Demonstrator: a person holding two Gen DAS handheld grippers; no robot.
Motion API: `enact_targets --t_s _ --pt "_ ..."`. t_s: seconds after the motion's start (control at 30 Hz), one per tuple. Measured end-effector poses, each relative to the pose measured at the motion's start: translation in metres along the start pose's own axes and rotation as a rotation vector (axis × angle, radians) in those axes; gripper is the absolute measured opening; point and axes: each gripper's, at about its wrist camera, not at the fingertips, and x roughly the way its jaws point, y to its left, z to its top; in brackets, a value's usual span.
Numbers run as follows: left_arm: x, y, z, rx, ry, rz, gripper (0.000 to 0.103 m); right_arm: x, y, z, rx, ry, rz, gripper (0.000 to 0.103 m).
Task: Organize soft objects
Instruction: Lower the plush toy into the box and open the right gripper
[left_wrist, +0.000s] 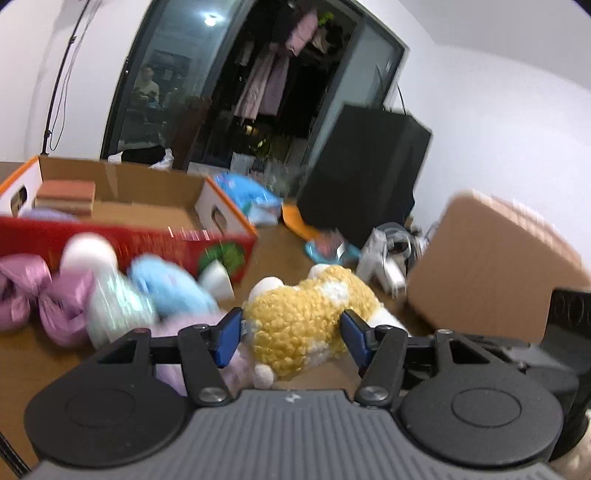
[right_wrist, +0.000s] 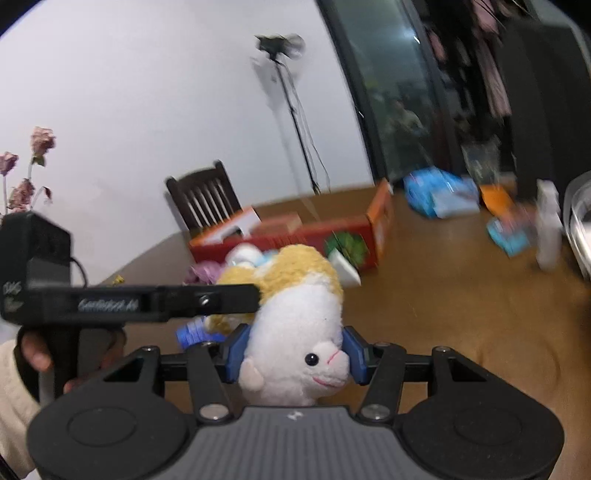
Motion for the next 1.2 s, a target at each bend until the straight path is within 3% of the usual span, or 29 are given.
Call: enact_targets --t_s 0.17,0.3,0.43,0.63,0.73,0.83,0.93,1.2 --pt "0.016 0.032 0.067 0.018 -0.065 -0.011 0.058 0.033 0.005 0.056 -0.032 -0.044 0.012 0.052" --pt "0.069 0.073 0.128 -0.019 -0.013 0.013 0.058 0.088 -0.012 0.109 0.015 -0.074 -0.004 0.051" --pt "0.142 0.125 0.172 -0.047 0.079 0.075 0.057 0.17 -0.049 0.155 0.154 -0.024 -0.048 0.051" --pt "0.239 0.194 0.184 -0.144 0.25 0.192 0.055 0.294 -0.079 0.183 0.12 0.111 -0.251 0.05" --pt "0.25 0.203 0.183 -0.134 0.235 0.216 0.065 0.327 -0.077 0.181 0.041 0.155 -0.334 0.053" --pt "0.245 0.203 0.183 -0.134 0.233 0.171 0.068 0.328 -0.073 0.182 -0.001 0.154 -0.366 0.055" --pt "0.231 0.191 0.185 -0.068 0.195 0.182 0.07 0.323 -0.071 0.181 -0.023 0.174 -0.34 0.055" --pt "0.168 0.147 0.192 0.035 0.138 0.227 0.073 0.265 -0.057 0.194 -0.077 0.084 -0.335 0.062"
